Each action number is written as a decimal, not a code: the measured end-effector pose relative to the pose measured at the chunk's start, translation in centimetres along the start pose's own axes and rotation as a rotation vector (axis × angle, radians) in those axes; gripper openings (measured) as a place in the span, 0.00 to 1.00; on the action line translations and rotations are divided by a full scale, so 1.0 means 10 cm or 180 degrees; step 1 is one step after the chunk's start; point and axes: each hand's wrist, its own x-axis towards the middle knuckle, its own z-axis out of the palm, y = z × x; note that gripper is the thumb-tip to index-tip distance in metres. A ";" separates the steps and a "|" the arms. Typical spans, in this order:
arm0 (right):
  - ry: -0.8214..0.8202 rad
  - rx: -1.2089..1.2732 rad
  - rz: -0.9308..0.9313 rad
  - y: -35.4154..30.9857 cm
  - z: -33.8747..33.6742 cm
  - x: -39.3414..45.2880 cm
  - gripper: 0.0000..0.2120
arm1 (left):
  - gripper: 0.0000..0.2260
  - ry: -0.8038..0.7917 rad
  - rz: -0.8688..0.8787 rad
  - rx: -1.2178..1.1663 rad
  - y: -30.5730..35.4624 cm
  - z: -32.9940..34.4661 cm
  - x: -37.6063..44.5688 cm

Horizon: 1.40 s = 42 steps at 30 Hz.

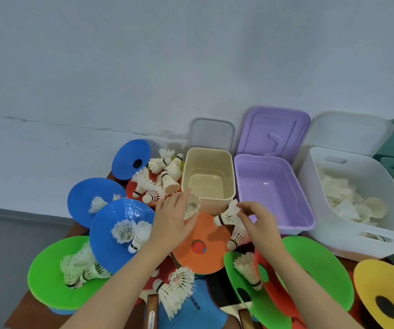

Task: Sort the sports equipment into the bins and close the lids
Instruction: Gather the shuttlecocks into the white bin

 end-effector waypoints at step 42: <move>0.0692 -0.1709 0.0307 2.17 -2.72 0.17 0.09 | 0.23 -0.1237 0.0722 0.0550 2.98 1.87 1.09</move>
